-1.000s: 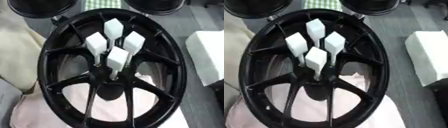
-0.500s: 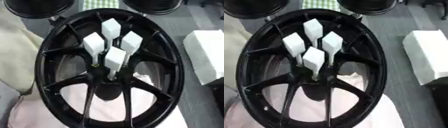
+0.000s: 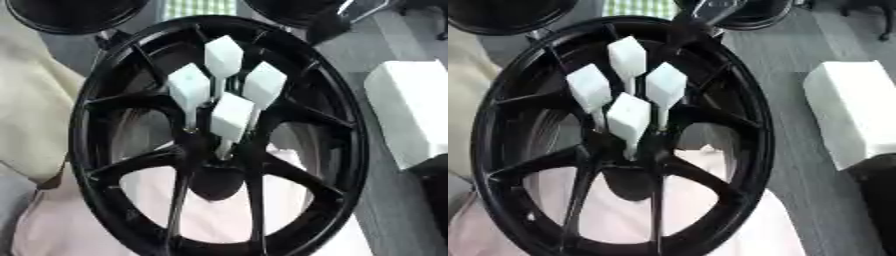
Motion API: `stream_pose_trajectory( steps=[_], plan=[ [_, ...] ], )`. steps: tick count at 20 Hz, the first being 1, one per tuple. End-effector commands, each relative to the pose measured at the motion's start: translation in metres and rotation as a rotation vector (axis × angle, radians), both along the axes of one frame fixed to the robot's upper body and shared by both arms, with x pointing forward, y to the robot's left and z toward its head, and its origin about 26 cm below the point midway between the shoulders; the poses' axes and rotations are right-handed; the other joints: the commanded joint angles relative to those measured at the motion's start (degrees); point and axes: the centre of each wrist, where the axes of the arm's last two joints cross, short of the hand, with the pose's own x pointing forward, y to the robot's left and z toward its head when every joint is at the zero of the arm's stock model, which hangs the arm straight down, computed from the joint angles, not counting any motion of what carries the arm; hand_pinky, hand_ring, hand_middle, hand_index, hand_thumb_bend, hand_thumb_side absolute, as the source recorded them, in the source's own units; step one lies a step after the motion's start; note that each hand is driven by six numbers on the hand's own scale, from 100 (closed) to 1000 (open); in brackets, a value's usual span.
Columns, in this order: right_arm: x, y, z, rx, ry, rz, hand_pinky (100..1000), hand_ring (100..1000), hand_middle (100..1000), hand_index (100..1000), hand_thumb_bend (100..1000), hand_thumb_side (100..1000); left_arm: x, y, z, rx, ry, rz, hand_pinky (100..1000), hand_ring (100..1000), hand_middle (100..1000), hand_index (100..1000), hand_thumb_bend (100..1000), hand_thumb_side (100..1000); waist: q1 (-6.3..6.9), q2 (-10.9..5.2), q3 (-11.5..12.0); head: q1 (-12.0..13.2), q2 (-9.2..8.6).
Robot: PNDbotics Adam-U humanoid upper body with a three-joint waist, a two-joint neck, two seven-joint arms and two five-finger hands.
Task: Pull the pin out of the wheel hub.
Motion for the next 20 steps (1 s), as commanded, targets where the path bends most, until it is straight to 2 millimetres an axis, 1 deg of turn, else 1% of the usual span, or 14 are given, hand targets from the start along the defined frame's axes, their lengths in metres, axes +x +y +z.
stream_pose_trajectory(
  steps=[1, 3, 6, 11, 13, 17, 20],
  plan=[
    [-0.002, 0.005, 0.005, -0.017, 0.003, 0.022, 883, 803, 780, 830, 635, 327, -0.002, 0.002, 0.010, 0.021, -0.023, 0.000, 719, 727, 762, 799, 1000, 635, 0.15, -1.05, 0.11, -0.36, -0.03],
    [-0.006, 0.005, 0.003, -0.017, 0.008, 0.042, 880, 800, 780, 832, 634, 330, -0.002, 0.002, 0.010, 0.021, -0.023, -0.001, 719, 727, 762, 799, 1000, 635, 0.10, -1.05, 0.21, -0.34, -0.17],
    [-0.016, 0.000, -0.001, -0.020, 0.008, 0.065, 859, 779, 776, 830, 626, 323, -0.003, 0.002, 0.010, 0.020, -0.023, 0.000, 720, 727, 762, 798, 1000, 634, 0.03, -0.96, 0.33, 0.12, -0.62],
    [-0.039, -0.012, -0.008, -0.025, -0.029, 0.047, 810, 742, 773, 820, 603, 293, -0.003, 0.002, 0.009, 0.019, -0.020, 0.001, 721, 725, 761, 797, 1000, 633, 0.00, -0.72, 0.32, 3.48, -1.71],
    [-0.046, -0.015, -0.011, -0.014, -0.049, 0.016, 801, 738, 771, 818, 593, 282, -0.003, 0.001, 0.009, 0.021, -0.019, -0.001, 721, 725, 761, 797, 1000, 633, -0.04, -0.59, 0.33, 4.30, -1.97],
    [-0.054, -0.017, -0.018, 0.013, -0.081, -0.040, 788, 736, 771, 826, 576, 262, -0.004, 0.001, 0.007, 0.021, -0.013, 0.000, 722, 725, 761, 796, 1000, 632, -0.12, -0.34, 0.38, 5.01, -2.07],
    [-0.058, -0.017, -0.022, 0.045, -0.108, -0.063, 790, 749, 773, 823, 564, 251, -0.004, 0.002, 0.006, 0.018, -0.009, 0.002, 723, 725, 761, 796, 1000, 634, -0.19, -0.21, 0.41, 5.08, -2.11]
  ],
)
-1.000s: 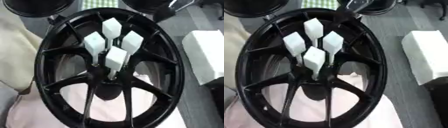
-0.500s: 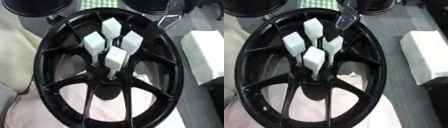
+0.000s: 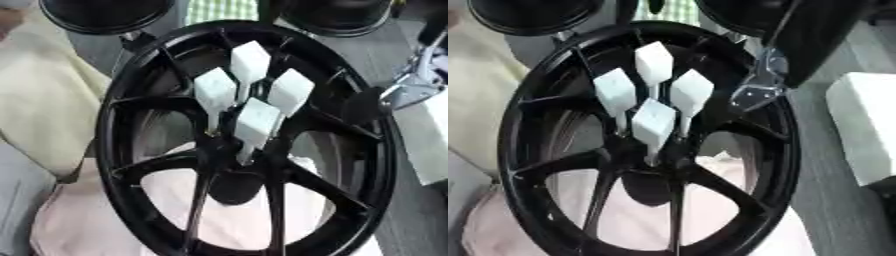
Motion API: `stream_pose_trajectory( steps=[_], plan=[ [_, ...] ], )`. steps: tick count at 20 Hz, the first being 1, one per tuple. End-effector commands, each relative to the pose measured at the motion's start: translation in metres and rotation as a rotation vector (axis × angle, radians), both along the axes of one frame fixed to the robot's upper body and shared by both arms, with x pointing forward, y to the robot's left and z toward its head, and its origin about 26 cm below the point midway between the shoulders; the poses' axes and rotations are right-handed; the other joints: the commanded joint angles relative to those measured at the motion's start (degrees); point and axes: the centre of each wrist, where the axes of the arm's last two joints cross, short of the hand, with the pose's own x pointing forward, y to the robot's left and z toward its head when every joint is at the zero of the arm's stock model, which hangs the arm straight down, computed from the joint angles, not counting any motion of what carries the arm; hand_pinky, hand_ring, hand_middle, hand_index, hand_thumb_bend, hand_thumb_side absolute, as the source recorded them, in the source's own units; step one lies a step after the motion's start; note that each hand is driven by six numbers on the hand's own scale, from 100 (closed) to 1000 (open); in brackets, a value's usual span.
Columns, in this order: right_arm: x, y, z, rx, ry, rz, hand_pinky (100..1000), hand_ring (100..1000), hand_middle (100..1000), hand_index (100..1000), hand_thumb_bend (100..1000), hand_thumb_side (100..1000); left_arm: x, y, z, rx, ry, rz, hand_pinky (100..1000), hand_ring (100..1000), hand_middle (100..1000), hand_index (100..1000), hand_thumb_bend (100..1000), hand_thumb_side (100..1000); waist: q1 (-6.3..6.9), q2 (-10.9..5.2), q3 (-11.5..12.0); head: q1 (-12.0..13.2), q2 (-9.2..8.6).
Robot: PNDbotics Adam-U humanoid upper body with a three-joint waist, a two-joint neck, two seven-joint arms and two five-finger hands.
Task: Pull the pin out of the wheel hub.
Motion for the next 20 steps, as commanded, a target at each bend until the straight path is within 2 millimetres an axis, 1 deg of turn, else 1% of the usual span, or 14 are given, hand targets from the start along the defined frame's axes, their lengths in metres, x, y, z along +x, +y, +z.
stream_pose_trajectory(
  steps=[1, 6, 9, 11, 13, 14, 16, 20],
  plan=[
    [-0.011, -0.004, 0.005, 0.036, -0.067, -0.037, 790, 749, 772, 821, 562, 248, -0.003, 0.002, 0.010, 0.028, -0.021, 0.005, 723, 725, 761, 796, 1000, 634, 0.13, -0.85, 0.07, 0.29, -0.83],
    [-0.009, -0.005, -0.001, 0.042, -0.057, -0.067, 780, 737, 761, 811, 552, 238, -0.004, 0.002, 0.008, 0.028, -0.019, 0.007, 724, 725, 761, 796, 1000, 635, 0.02, -0.88, -0.02, -0.08, -0.22],
    [-0.007, -0.008, -0.004, 0.050, -0.050, -0.085, 772, 721, 754, 803, 547, 232, -0.004, 0.002, 0.007, 0.026, -0.017, 0.011, 724, 725, 761, 795, 1000, 635, -0.05, -0.92, -0.12, -1.15, 0.48],
    [-0.006, -0.010, -0.007, 0.053, -0.043, -0.093, 767, 708, 748, 797, 540, 226, -0.005, 0.002, 0.006, 0.024, -0.015, 0.011, 725, 725, 761, 795, 1000, 636, -0.06, -0.94, -0.18, -2.09, 1.29],
    [-0.005, -0.011, -0.008, 0.055, -0.042, -0.096, 766, 706, 747, 797, 540, 226, -0.005, 0.002, 0.006, 0.024, -0.014, 0.012, 725, 725, 761, 795, 1000, 636, -0.06, -0.94, -0.20, -2.51, 1.64],
    [-0.004, -0.012, -0.010, 0.055, -0.037, -0.100, 762, 679, 738, 787, 532, 216, -0.005, 0.003, 0.005, 0.022, -0.013, 0.014, 726, 726, 762, 795, 1000, 636, -0.05, -0.91, -0.27, -3.06, 2.25],
    [-0.002, -0.013, -0.012, 0.056, -0.034, -0.105, 763, 676, 727, 775, 525, 200, -0.005, 0.003, 0.005, 0.020, -0.012, 0.016, 726, 726, 762, 795, 1000, 636, -0.03, -0.84, -0.32, -3.53, 2.87],
    [-0.001, -0.014, -0.014, 0.057, -0.049, -0.113, 785, 695, 696, 766, 514, 173, -0.005, 0.002, 0.004, 0.019, -0.011, 0.015, 727, 726, 762, 794, 1000, 636, 0.03, -0.63, -0.24, -3.48, 3.11]
  ],
)
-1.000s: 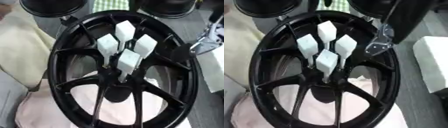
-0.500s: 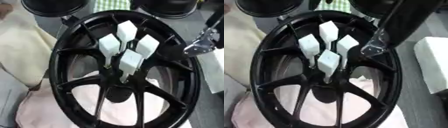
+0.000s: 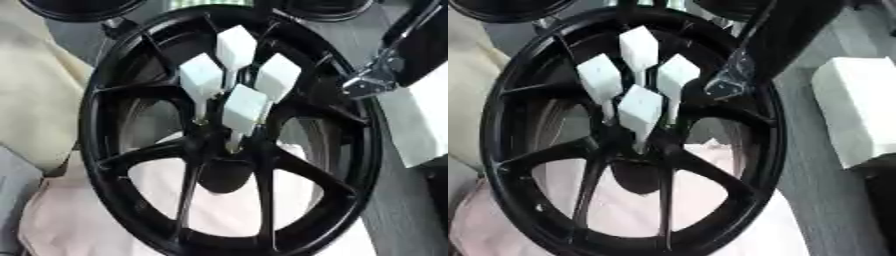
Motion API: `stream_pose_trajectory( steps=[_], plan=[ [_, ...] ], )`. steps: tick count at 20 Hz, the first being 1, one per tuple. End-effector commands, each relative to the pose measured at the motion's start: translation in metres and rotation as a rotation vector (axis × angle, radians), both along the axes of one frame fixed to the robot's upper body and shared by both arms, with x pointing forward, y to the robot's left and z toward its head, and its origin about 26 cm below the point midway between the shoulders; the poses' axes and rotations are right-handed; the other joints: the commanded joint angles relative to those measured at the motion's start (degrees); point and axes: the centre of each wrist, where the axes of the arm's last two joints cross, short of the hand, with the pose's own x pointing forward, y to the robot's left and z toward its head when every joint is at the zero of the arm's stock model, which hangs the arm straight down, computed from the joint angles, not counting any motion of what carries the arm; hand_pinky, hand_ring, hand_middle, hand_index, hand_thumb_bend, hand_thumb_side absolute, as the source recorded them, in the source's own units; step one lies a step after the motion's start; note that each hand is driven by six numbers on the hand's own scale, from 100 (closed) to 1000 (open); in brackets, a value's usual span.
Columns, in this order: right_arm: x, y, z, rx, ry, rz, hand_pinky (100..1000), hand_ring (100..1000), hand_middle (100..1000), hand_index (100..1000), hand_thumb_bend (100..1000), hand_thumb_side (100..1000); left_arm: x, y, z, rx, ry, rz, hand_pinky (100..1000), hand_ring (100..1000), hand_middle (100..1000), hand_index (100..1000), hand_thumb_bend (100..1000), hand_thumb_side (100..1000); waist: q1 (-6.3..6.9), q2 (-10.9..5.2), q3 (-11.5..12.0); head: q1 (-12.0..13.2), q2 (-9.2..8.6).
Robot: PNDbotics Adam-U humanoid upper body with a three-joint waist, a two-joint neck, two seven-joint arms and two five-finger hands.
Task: Pull the pin out of the wheel hub.
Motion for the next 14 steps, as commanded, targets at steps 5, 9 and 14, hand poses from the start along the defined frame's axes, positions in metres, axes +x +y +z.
stream_pose_trajectory(
  steps=[5, 9, 14],
  plan=[
    [-0.004, -0.001, 0.004, -0.018, -0.083, -0.031, 801, 725, 708, 768, 505, 143, -0.004, 0.002, 0.009, 0.022, -0.021, 0.010, 728, 726, 762, 791, 1000, 635, 0.30, -0.41, 0.24, 0.23, -0.11],
    [0.003, 0.003, 0.000, -0.048, -0.086, -0.038, 803, 729, 706, 764, 504, 139, -0.004, 0.001, 0.008, 0.022, -0.020, 0.009, 728, 718, 762, 789, 1000, 635, 0.17, -0.14, 0.41, 0.41, -0.61],
    [0.013, 0.003, -0.005, -0.076, -0.057, -0.040, 805, 727, 702, 761, 501, 126, -0.004, 0.001, 0.008, 0.020, -0.019, 0.011, 729, 712, 759, 787, 1000, 635, 0.05, 0.11, 0.58, 0.41, -1.29]
  ],
)
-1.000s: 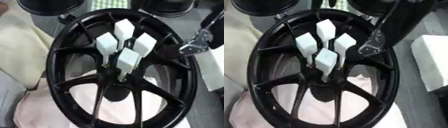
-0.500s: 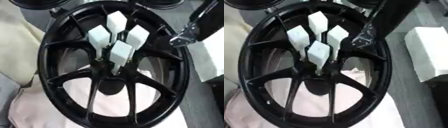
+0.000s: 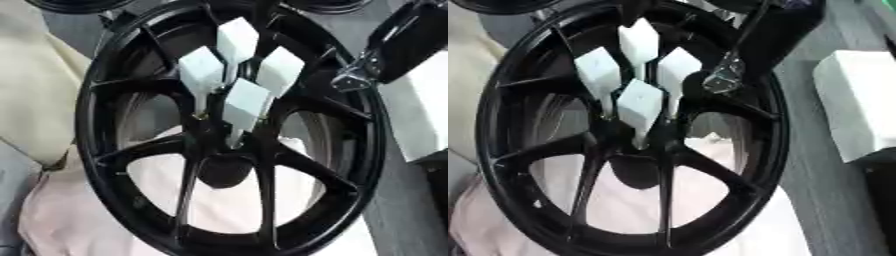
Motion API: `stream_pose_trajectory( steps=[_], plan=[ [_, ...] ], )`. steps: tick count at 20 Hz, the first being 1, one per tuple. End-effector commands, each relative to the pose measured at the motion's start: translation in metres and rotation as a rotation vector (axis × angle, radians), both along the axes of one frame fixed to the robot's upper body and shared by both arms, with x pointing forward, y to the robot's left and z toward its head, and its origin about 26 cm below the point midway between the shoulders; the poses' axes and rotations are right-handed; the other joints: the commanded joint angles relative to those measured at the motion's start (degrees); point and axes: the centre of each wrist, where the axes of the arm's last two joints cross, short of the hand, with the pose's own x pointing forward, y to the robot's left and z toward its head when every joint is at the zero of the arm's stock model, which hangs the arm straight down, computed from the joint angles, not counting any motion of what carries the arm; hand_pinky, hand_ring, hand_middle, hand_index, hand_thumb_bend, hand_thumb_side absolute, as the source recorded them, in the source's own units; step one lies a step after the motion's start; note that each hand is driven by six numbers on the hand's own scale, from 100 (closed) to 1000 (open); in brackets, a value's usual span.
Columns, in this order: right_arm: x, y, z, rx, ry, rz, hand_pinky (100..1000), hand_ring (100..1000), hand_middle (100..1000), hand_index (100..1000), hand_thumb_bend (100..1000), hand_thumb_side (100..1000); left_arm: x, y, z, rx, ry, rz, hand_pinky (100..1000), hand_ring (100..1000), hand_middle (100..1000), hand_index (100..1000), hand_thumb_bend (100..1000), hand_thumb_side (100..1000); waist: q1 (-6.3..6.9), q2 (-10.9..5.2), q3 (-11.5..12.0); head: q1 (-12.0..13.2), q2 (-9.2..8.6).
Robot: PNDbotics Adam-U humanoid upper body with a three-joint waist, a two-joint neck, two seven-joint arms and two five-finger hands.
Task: Pull the pin out of the wheel hub.
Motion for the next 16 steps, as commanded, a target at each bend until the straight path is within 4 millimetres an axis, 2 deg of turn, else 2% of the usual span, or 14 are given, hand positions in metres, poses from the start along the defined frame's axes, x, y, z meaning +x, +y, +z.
stream_pose_trajectory(
  steps=[1, 10, 16],
  plan=[
    [0.002, -0.002, 0.006, -0.016, -0.015, -0.009, 805, 726, 701, 761, 501, 125, -0.003, 0.002, 0.011, 0.025, -0.027, 0.008, 729, 713, 759, 787, 1000, 636, 0.17, -0.90, 0.14, -0.03, -1.38],
    [0.021, 0.000, -0.002, -0.058, -0.008, -0.032, 800, 722, 698, 757, 501, 108, -0.004, 0.000, 0.010, 0.017, -0.031, 0.005, 731, 712, 759, 787, 1000, 637, 0.52, -0.66, 0.46, -2.64, -6.67],
    [0.030, -0.002, -0.007, -0.071, -0.012, -0.053, 778, 683, 678, 748, 502, 111, -0.004, 0.001, 0.008, 0.011, -0.031, 0.010, 732, 711, 760, 786, 998, 638, 0.68, -0.68, 0.54, -3.19, -7.12]
  ],
)
